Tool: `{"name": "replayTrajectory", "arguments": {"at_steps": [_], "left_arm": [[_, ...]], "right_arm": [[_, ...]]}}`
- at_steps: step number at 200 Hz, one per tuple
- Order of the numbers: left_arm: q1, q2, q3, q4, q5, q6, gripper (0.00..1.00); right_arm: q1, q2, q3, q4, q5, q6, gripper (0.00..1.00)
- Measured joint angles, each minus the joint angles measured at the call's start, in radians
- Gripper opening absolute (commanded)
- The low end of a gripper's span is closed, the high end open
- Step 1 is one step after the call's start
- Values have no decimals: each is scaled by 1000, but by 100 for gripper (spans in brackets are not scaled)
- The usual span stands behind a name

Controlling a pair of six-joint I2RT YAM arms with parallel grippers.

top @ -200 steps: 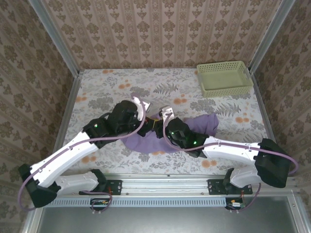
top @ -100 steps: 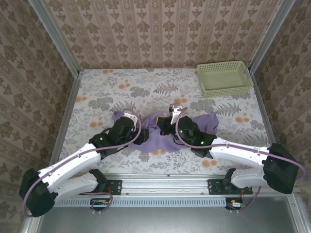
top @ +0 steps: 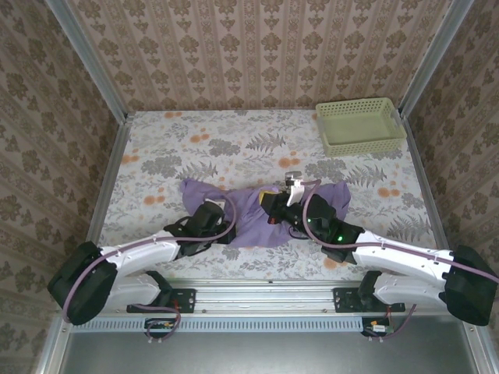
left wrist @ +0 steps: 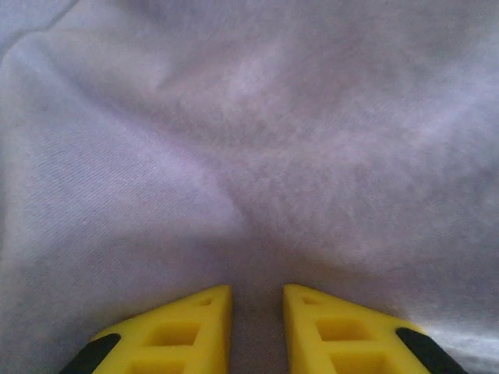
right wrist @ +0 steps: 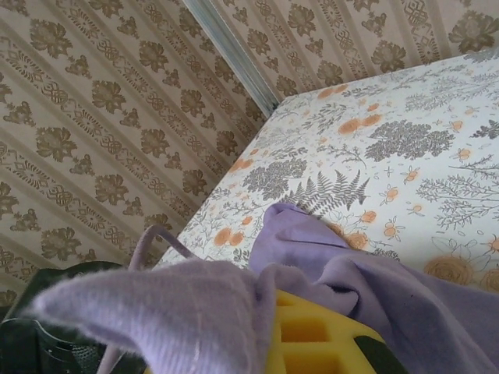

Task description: Fold the inside-out t-shirt

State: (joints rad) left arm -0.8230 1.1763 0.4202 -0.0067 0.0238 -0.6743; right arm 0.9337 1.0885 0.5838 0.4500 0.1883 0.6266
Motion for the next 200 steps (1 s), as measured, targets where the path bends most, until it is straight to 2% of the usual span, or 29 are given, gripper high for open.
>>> {"name": "replayTrajectory", "arguments": {"at_steps": [29, 53, 76, 100, 125, 147, 175, 200], "left_arm": [[-93, -161, 13, -23, -63, 21, 34], [-121, -271, 50, -22, -90, 39, 36], [-131, -289, 78, -17, -100, 50, 39], [-132, -236, 95, -15, -100, 50, 39], [-132, -139, 115, -16, -108, 55, 26], [-132, -105, 116, -15, -107, 61, 20], [-132, -119, 101, 5, -108, 72, 0], [-135, -147, 72, 20, -103, 97, 0]], "right_arm": [[0, 10, -3, 14, -41, 3, 0], [0, 16, -3, 21, -71, 3, 0], [1, 18, -3, 22, -90, 2, 0], [8, 18, -3, 26, -106, 2, 0], [15, 18, -4, 29, -122, -5, 0], [20, 12, -11, 34, -127, -17, 0], [19, -37, -50, 32, -109, -20, 0], [13, -77, -74, 16, -92, -19, 0]]}}
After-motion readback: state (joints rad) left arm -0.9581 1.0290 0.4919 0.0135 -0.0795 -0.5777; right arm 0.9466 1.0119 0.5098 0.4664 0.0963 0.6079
